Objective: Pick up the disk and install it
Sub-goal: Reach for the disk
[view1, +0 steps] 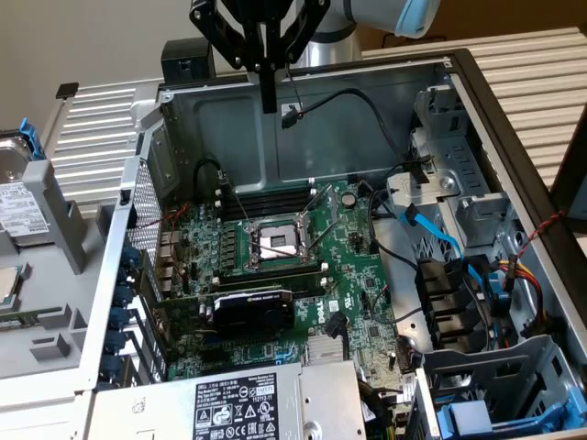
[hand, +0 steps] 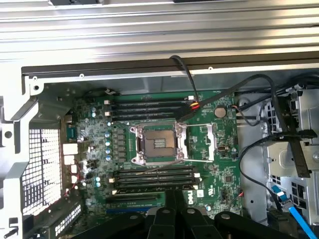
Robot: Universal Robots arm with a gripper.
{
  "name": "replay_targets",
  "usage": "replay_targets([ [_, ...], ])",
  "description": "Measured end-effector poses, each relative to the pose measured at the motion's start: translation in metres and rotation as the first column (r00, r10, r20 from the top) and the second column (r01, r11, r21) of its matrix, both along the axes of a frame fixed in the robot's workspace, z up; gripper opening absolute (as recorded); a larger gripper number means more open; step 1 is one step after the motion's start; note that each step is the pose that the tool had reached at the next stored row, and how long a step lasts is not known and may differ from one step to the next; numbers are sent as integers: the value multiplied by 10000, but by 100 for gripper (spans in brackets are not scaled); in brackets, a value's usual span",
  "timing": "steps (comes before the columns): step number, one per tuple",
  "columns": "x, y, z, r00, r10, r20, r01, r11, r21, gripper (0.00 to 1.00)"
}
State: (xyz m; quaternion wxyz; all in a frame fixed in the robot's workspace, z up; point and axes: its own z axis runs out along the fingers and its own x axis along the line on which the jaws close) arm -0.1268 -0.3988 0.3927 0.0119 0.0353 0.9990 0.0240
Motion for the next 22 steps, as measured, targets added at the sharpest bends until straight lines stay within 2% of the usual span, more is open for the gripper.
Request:
replay_targets([
  [6, -221, 0, -1, 10000, 0, 96, 0, 10000, 1, 11],
  [9, -330, 4, 0, 9999, 0, 108, 0, 10000, -8, 11],
  [12, -399, 25, 0, 9999, 0, 108, 1, 10000, -81, 11],
  [15, -453, 57, 0, 9999, 2, 109, 0, 9997, -236, 11],
  [17, -490, 81, 2, 9999, 3, 109, 1, 9995, -308, 11],
  [19, -522, 102, 24, 9999, 4, 111, 0, 9994, -348, 11],
  [22, -588, 120, 54, 9999, 3, 117, 1, 9993, -362, 11],
])
